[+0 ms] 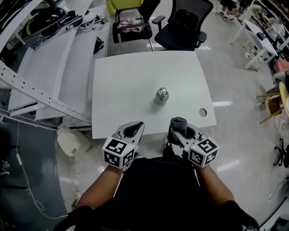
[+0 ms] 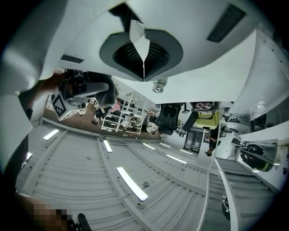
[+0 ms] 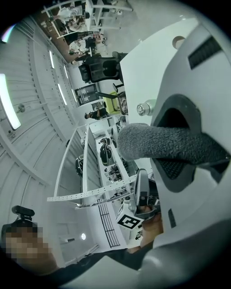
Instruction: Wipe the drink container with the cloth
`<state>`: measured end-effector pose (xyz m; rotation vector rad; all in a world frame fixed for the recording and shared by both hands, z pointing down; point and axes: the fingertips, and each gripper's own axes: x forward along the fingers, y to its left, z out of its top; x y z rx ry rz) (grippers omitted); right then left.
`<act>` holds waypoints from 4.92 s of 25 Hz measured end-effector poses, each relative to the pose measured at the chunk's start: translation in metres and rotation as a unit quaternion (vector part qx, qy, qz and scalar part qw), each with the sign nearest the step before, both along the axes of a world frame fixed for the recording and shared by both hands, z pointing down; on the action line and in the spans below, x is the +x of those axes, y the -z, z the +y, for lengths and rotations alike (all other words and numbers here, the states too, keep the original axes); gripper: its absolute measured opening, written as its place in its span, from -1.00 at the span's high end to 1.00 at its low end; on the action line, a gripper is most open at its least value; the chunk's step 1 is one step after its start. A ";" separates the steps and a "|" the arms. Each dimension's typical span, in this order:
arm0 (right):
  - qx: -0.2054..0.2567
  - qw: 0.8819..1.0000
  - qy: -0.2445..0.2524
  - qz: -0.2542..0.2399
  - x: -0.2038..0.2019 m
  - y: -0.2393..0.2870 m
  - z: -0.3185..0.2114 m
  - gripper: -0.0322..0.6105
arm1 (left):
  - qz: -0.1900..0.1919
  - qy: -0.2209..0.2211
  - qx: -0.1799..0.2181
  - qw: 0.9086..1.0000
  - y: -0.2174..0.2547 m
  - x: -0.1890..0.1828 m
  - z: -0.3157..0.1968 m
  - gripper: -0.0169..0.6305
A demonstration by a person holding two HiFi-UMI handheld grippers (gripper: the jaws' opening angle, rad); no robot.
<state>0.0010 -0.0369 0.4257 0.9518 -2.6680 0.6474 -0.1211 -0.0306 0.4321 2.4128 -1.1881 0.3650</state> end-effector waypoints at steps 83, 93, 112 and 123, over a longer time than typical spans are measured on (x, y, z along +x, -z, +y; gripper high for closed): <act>0.032 0.997 0.021 0.072 -0.031 -0.060 -0.228 0.55 | -0.177 -0.114 -0.003 0.978 -0.070 0.030 -0.146 0.51; 0.022 0.996 -0.019 0.080 0.007 -0.068 -0.234 0.55 | -0.214 -0.143 -0.002 0.966 -0.084 0.044 -0.153 0.37; -0.011 0.996 -0.066 0.055 0.061 -0.078 -0.197 0.55 | -0.262 -0.230 0.008 0.937 -0.116 0.082 -0.175 0.14; -0.015 0.998 -0.029 0.047 0.042 -0.073 -0.178 0.55 | -0.171 -0.186 -0.045 0.967 -0.111 0.083 -0.192 0.14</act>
